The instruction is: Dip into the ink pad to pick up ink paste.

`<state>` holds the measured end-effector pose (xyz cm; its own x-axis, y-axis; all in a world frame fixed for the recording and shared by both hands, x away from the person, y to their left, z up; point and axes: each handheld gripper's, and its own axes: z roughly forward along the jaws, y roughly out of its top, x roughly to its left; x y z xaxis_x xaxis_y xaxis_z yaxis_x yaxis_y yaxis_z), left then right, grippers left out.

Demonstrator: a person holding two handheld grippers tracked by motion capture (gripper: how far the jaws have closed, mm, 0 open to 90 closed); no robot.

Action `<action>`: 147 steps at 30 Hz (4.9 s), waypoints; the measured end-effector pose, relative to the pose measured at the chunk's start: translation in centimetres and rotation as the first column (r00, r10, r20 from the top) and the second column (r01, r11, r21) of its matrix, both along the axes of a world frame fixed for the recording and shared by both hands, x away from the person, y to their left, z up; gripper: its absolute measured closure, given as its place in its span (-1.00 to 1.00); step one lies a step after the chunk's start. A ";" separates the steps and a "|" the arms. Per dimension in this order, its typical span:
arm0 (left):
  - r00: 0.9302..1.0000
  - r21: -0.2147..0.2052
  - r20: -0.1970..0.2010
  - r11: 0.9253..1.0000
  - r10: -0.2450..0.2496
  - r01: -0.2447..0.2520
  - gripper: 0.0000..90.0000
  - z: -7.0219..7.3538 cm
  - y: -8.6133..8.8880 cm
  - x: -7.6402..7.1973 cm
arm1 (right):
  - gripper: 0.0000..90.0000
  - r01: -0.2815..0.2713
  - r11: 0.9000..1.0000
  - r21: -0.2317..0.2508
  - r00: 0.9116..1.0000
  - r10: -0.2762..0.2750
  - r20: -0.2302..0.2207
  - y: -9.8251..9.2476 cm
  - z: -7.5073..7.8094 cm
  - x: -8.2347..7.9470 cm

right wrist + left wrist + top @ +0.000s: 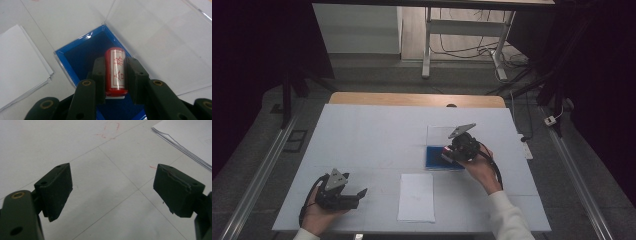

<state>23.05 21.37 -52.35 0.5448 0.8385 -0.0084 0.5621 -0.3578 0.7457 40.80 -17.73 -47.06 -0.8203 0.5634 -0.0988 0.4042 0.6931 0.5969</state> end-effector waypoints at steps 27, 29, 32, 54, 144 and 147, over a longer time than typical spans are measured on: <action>1.000 -0.003 -0.002 1.000 0.004 -0.004 -0.65 0.0 0.1 -0.1 | 0.56 0.002 0.998 -0.065 1.000 -0.003 -0.017 0.6 0.0 0.1; 1.000 -0.002 -0.003 1.000 0.005 -0.005 -0.65 0.0 0.1 -0.1 | 0.56 -0.002 0.997 -0.083 1.000 0.000 -0.016 0.7 0.0 0.1; 1.000 -0.002 -0.003 1.000 0.003 -0.003 -0.65 0.0 0.1 -0.1 | 0.56 0.000 0.995 -0.101 1.000 -0.002 -0.017 1.0 0.1 0.1; 1.000 -0.003 -0.003 1.000 0.004 -0.004 -0.65 0.1 -0.1 -0.2 | 0.57 0.001 0.994 -0.106 1.000 -0.001 -0.001 1.0 -0.3 -0.1; 1.000 0.009 -0.012 1.000 -0.001 0.001 -0.65 0.0 -0.2 -0.1 | 0.57 -0.031 0.997 -0.066 0.999 0.030 -0.023 2.7 -0.5 0.0; 1.000 0.009 -0.012 1.000 -0.001 0.001 -0.65 0.0 -0.1 -0.1 | 0.57 -0.032 0.998 -0.058 0.999 0.031 -0.019 2.6 -0.6 0.0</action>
<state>22.97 21.23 -52.36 0.5455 0.8381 -0.0076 0.5706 -0.3647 0.7358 40.80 -15.09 -47.64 -0.8393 0.5314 -0.1151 0.3925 0.7386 0.5481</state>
